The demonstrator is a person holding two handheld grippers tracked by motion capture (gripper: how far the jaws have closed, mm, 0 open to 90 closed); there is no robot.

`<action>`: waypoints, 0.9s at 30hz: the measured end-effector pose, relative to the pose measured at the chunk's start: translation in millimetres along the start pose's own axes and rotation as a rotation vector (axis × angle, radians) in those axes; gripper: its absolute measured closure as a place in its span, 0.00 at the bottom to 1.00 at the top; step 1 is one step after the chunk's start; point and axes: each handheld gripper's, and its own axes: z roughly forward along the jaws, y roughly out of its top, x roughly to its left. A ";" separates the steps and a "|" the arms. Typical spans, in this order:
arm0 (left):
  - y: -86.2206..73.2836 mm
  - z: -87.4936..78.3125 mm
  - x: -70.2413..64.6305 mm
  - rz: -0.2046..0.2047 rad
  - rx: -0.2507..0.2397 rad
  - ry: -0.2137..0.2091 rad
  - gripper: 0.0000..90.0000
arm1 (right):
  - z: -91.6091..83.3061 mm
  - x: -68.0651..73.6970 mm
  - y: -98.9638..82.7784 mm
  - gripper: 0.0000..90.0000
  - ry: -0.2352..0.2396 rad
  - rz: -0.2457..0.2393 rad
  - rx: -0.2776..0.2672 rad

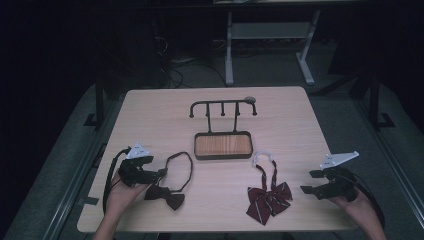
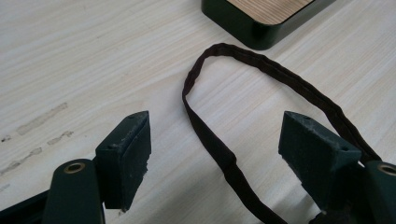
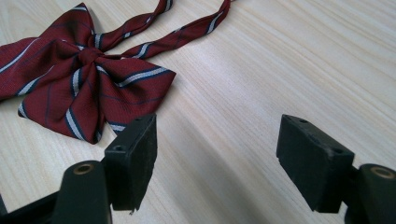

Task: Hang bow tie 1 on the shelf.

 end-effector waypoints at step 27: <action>-0.5 -5.3 -2.4 -0.002 -0.012 0.012 0.29 | -10.4 17.8 29.7 0.23 0.048 -0.056 0.018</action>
